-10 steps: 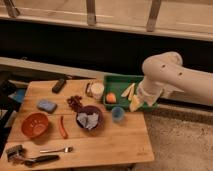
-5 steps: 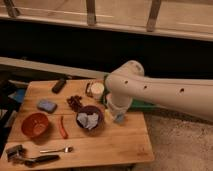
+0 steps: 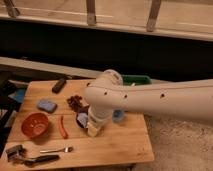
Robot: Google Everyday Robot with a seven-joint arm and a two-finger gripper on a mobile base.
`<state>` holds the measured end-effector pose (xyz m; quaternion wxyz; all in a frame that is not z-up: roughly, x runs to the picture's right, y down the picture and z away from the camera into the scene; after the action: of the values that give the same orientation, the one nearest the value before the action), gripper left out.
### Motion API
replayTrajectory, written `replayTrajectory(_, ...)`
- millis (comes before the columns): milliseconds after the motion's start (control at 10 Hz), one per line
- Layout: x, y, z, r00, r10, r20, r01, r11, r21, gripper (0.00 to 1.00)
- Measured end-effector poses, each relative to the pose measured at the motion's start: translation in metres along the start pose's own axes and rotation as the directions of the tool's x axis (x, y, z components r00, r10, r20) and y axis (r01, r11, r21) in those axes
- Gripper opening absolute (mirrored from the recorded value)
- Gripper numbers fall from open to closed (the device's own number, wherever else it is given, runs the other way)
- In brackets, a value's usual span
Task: Place fork in red bowl
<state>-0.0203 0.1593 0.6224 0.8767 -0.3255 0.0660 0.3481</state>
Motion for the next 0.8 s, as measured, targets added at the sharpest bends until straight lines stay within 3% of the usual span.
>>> replayTrajectory(200,0.001,0.0,0.001,1.0,-0.006,-0.01,0.006,1.0,-0.001,0.64)
replayTrajectory(500,-0.018,0.017,0.018,0.993,-0.112,-0.037,0.112,0.994,-0.018,0.64)
replayTrajectory(800,-0.073,0.06,0.047,0.968,-0.245,-0.05,0.243,0.969,-0.055,0.64)
